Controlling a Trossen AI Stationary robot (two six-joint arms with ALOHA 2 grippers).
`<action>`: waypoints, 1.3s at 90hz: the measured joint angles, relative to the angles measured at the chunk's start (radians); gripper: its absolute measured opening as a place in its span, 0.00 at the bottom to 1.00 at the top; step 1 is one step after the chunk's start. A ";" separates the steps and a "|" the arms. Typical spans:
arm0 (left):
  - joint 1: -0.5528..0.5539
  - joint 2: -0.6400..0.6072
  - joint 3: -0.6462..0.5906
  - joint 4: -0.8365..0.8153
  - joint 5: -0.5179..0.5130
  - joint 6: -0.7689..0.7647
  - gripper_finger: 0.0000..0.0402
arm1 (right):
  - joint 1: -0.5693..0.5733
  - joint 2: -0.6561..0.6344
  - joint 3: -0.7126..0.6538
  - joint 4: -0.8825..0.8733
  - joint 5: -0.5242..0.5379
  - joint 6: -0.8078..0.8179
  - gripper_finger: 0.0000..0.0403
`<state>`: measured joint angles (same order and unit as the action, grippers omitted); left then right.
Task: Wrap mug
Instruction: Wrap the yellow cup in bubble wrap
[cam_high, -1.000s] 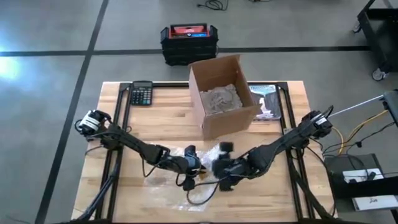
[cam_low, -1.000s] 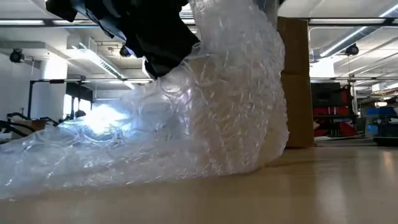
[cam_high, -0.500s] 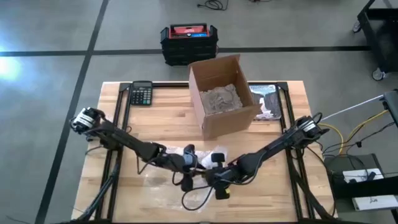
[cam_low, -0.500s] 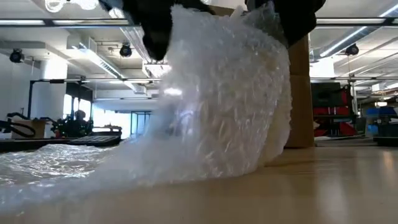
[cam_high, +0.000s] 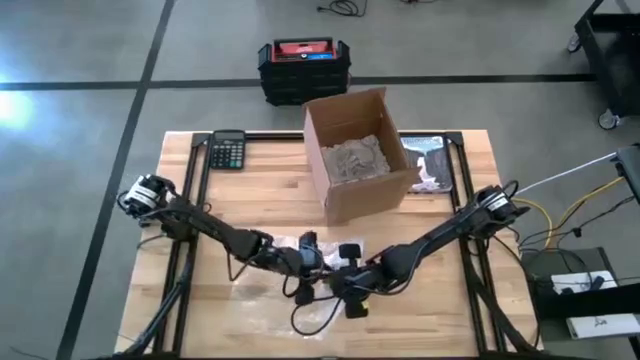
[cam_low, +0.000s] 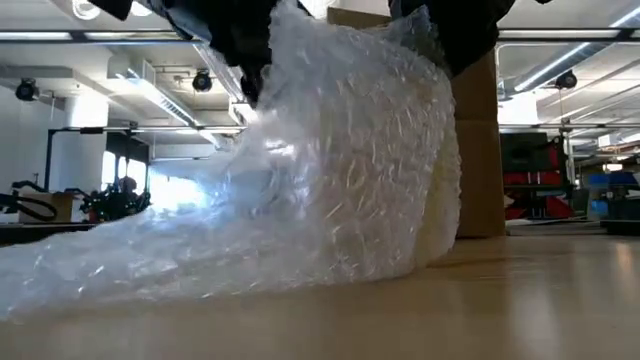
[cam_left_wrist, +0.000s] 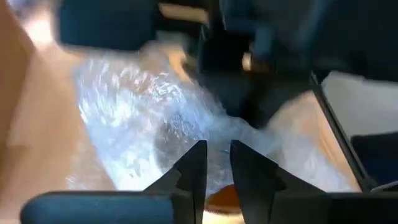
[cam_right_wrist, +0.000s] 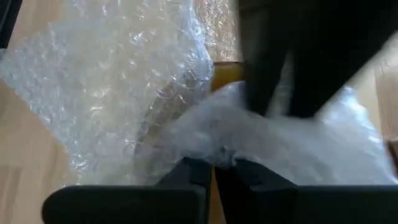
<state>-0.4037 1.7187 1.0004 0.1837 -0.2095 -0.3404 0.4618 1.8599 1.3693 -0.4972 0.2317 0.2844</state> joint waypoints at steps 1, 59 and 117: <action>-0.001 0.004 0.000 0.000 -0.001 -0.001 0.11 | 0.000 -0.003 0.000 -0.001 0.000 0.000 0.01; 0.000 0.040 0.000 0.027 -0.045 -0.044 0.05 | -0.035 -0.014 0.078 -0.141 -0.147 0.009 0.01; -0.066 -0.246 0.037 -0.577 -0.024 -0.212 0.05 | -0.084 0.079 0.080 -0.138 -0.102 0.012 0.01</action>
<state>-0.4692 1.4729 1.0374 -0.3931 -0.2331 -0.5528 0.3779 1.9388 1.4498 -0.6351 0.1302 0.2962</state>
